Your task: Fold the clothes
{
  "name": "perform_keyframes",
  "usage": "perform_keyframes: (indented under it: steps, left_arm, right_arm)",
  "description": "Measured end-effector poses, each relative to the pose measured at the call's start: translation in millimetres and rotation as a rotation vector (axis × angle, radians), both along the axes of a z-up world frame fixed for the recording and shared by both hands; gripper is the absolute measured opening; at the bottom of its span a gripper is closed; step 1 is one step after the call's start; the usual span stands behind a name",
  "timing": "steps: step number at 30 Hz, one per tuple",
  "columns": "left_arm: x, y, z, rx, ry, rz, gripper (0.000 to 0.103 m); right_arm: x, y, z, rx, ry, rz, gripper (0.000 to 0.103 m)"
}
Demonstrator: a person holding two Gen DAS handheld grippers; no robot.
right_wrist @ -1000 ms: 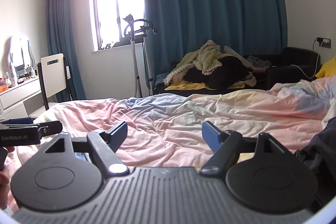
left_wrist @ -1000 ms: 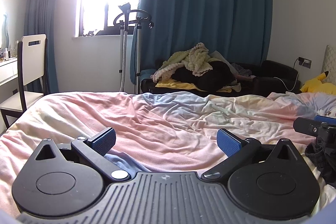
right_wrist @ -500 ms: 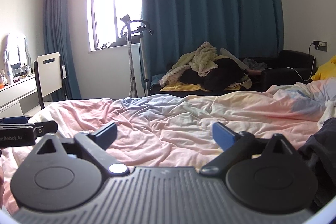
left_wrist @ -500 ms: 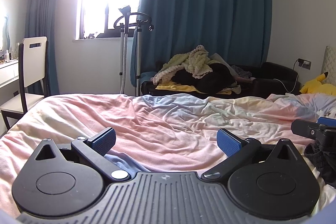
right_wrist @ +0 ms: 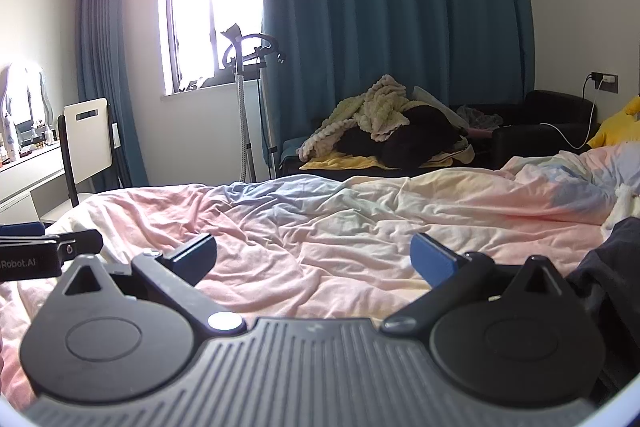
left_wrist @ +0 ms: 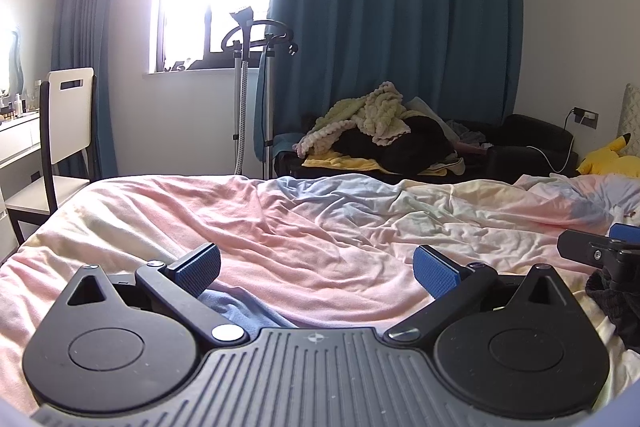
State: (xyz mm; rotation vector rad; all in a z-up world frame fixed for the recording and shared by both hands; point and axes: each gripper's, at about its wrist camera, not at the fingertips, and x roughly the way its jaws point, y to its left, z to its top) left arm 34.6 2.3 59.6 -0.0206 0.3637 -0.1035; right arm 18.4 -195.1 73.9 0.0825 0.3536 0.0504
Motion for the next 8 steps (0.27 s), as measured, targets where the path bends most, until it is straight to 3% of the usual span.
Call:
perform_keyframes:
  steps: [8]
  left_arm:
    - [-0.8,-1.8,-0.2,0.005,0.002,0.004,0.103]
  right_arm:
    - [2.2,1.4,1.0,-0.010,0.010,-0.008,0.103]
